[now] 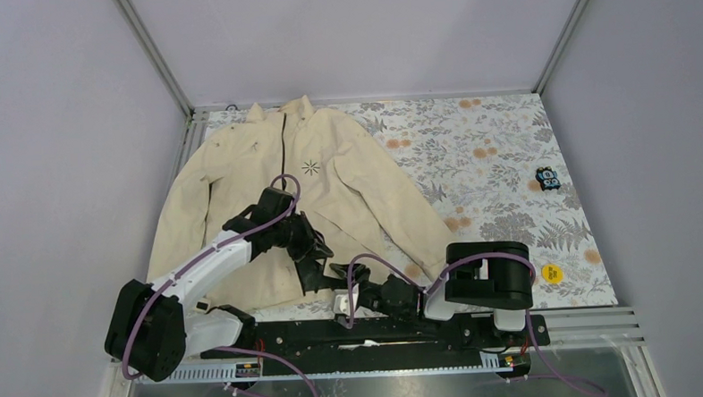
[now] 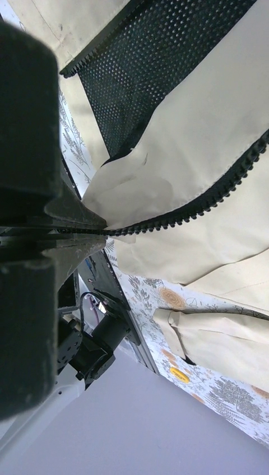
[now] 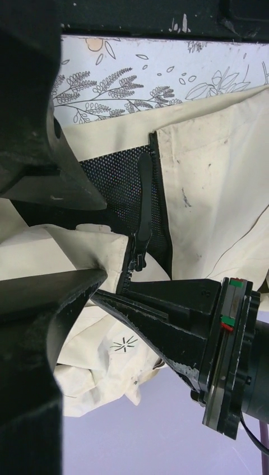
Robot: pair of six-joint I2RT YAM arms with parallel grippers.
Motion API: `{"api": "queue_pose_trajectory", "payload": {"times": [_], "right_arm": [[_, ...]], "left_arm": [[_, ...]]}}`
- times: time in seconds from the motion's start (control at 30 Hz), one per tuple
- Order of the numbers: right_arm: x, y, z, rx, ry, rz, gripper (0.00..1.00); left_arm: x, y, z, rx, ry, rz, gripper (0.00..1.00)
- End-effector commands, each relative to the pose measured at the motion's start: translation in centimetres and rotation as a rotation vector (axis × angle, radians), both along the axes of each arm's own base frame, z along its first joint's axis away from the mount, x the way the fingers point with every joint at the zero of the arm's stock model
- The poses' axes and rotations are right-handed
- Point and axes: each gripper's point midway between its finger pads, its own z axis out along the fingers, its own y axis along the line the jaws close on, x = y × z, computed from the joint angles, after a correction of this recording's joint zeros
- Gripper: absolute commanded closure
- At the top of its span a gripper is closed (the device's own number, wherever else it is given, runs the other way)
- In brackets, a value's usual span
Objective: Zip up the jacket
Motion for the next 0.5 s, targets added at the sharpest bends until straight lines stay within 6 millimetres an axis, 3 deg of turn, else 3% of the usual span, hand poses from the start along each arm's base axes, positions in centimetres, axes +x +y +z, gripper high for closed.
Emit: {"api": "queue_pose_trajectory", "payload": {"times": [0.0,0.17,0.23,0.33,0.4,0.47], "right_arm": [[0.8,1.2,5.3,0.210,-0.048,-0.021,0.51],[0.4,0.4,5.7,0.242,0.008,-0.014,0.40],[0.4,-0.5,5.9,0.279,0.084,-0.040,0.27],[0.8,-2.5,6.7,0.426,0.314,-0.132,0.15],[0.9,-3.6,6.9,0.523,0.501,-0.198,0.15],[0.3,-3.4,6.0,0.532,0.728,-0.248,0.17]], "left_arm": [[0.2,-0.6,1.2,-0.042,-0.048,-0.027,1.00],[0.4,-0.5,1.3,-0.034,-0.068,-0.031,1.00],[0.6,-0.6,1.6,-0.037,-0.098,-0.047,1.00],[0.7,-0.5,1.8,-0.043,-0.141,-0.057,1.00],[0.9,-0.4,1.8,-0.040,-0.162,-0.048,1.00],[1.2,-0.3,2.1,-0.039,-0.175,-0.034,1.00]]}}
